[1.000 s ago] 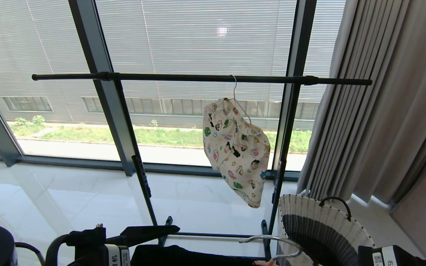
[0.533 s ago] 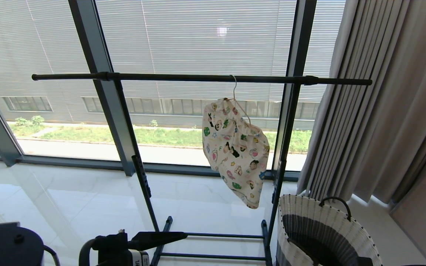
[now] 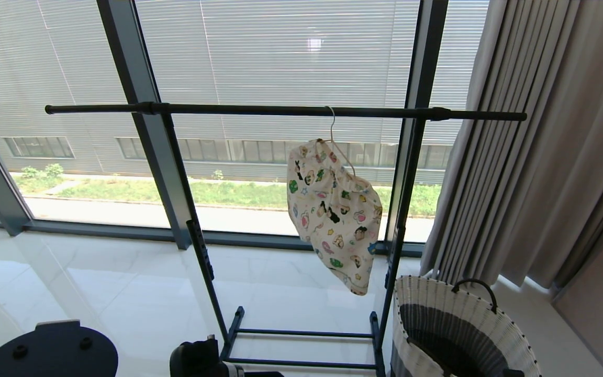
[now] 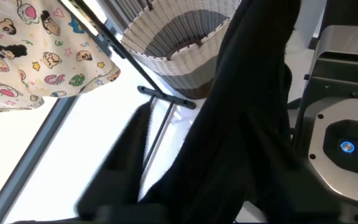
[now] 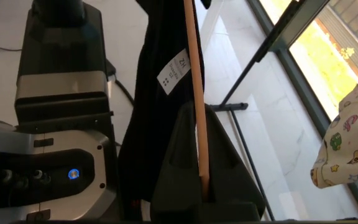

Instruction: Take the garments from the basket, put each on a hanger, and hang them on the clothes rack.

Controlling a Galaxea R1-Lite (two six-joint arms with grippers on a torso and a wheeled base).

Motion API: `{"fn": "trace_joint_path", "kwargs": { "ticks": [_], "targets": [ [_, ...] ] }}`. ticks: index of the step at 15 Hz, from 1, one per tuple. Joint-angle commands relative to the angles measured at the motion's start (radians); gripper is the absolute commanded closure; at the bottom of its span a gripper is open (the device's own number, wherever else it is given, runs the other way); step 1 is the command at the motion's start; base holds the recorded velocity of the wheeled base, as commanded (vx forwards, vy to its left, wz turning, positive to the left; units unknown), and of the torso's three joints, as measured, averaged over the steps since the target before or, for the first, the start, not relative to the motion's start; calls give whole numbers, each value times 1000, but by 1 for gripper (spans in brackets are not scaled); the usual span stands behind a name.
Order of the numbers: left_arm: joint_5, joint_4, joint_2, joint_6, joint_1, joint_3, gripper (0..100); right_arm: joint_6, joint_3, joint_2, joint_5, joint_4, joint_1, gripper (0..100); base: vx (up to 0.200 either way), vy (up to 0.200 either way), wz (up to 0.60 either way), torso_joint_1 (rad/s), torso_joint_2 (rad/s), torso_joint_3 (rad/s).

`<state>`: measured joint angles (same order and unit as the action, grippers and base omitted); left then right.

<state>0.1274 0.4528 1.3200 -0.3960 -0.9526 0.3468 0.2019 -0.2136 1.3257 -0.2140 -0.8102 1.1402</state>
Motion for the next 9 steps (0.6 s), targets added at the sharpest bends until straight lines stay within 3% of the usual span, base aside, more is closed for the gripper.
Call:
{"fn": "trace_joint_path", "kwargs": {
  "ticks": [1,5,6,9],
  "targets": [
    [0,0,8,0,0,0,100,1,2,3,-1,-1,6,100,0,0,0,0,0,0],
    [0,0,10,2,0,-2,100,1,7,0,2,-1,6,100,0,0,0,0,0,0],
    [-2,0,10,2,0,-2,100,1,8,0,2,-1,6,0,0,0,0,0,0,0],
    [-3,0,10,3,1,-5,100,1,8,-3,5,-1,4,0,0,0,0,0,0,0]
  ]
}}
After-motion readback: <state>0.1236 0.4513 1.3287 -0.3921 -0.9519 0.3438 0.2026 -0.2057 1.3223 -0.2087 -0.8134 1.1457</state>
